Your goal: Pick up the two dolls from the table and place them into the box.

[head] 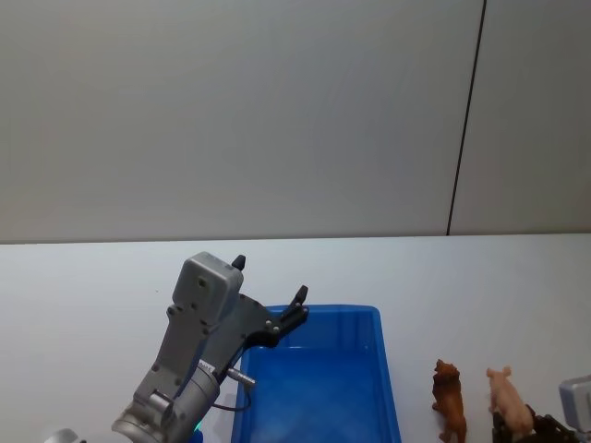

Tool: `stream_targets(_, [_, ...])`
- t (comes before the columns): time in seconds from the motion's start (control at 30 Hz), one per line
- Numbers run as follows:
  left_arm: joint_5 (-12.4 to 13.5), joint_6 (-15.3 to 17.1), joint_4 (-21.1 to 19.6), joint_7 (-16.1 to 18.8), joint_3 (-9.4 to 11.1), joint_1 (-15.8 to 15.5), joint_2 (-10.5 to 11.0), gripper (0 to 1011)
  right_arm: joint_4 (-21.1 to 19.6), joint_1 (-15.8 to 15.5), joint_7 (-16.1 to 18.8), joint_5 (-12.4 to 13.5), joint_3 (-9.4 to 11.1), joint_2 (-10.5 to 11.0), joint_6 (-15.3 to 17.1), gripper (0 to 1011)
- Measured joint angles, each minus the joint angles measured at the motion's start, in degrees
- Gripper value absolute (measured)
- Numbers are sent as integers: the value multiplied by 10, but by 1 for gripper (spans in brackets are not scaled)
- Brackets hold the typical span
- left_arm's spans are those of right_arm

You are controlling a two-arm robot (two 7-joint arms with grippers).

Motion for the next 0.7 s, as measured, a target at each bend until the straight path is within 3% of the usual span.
stream_targets(0.7, [0,0,0,0,0,0,0,1001,-64,-9,14,-13,6,4,-52,379])
